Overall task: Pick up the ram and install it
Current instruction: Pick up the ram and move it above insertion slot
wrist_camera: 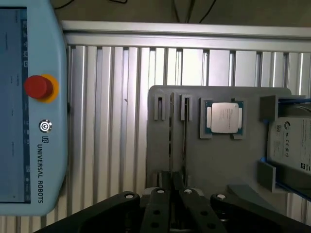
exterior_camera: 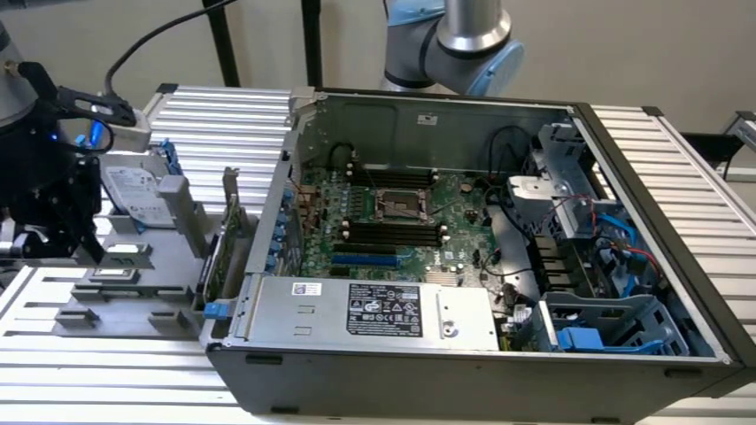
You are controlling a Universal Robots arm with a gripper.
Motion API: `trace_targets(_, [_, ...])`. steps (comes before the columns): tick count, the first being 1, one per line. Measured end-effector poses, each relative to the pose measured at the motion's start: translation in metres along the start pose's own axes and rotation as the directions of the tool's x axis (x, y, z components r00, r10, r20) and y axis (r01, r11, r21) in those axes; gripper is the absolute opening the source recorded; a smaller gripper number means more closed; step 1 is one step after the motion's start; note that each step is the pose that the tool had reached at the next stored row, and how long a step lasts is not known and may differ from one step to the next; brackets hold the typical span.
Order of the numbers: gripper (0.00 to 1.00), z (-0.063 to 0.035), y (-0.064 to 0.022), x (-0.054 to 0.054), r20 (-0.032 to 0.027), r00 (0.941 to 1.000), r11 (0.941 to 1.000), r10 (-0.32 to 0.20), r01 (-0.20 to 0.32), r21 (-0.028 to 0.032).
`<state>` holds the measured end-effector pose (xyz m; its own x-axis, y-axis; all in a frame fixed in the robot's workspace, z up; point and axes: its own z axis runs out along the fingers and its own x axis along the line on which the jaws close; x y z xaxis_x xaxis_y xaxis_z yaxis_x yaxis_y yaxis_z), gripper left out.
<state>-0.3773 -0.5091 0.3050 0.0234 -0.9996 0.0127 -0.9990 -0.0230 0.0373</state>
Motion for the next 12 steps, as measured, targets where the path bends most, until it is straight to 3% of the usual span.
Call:
trace_targets(8, [0.13,-0.016,-0.0102,-0.004,0.0153,0.9999,1.0,-0.002,0.002,0.0003])
trace_targets(12, [0.13,-0.019,-0.0177,-0.005,0.0298,0.9996,1.0,-0.003,0.003,0.0007])
